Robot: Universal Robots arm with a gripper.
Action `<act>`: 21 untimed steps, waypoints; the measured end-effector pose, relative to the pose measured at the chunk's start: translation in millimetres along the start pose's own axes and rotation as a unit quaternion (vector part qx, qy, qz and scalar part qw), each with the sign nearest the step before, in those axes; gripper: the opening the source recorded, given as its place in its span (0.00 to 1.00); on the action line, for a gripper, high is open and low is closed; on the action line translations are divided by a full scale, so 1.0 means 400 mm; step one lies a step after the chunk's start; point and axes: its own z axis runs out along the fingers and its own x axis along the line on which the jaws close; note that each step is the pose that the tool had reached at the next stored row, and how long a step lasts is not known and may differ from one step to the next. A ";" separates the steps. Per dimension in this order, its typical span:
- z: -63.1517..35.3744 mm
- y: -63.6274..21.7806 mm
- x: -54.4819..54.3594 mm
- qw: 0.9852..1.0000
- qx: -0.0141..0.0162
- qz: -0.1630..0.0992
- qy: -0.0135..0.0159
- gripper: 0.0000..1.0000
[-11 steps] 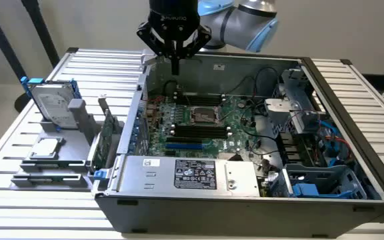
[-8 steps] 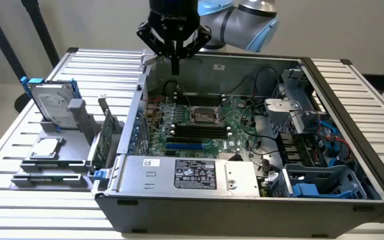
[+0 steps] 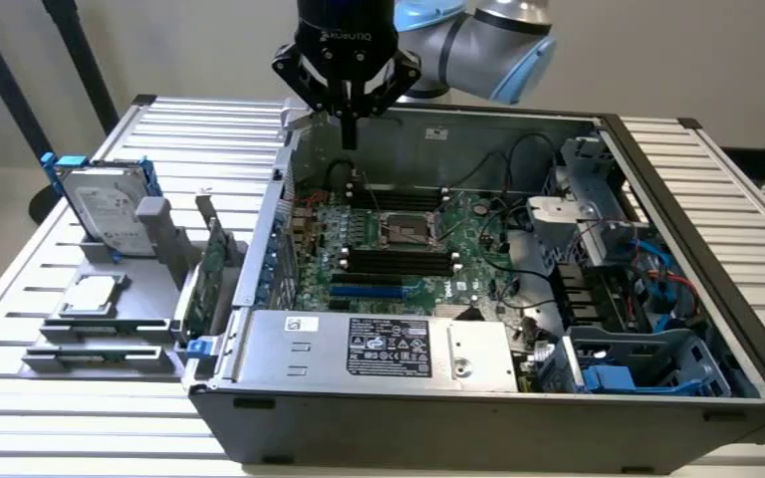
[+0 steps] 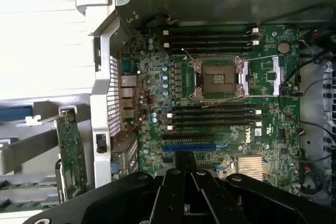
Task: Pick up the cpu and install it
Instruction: 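Reach for the cpu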
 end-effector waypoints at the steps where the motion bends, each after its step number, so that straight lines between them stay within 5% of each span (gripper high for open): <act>1: 0.000 0.000 0.004 1.000 0.000 0.000 0.000 0.11; 21: -0.004 -0.016 0.229 1.000 0.000 0.000 0.000 0.11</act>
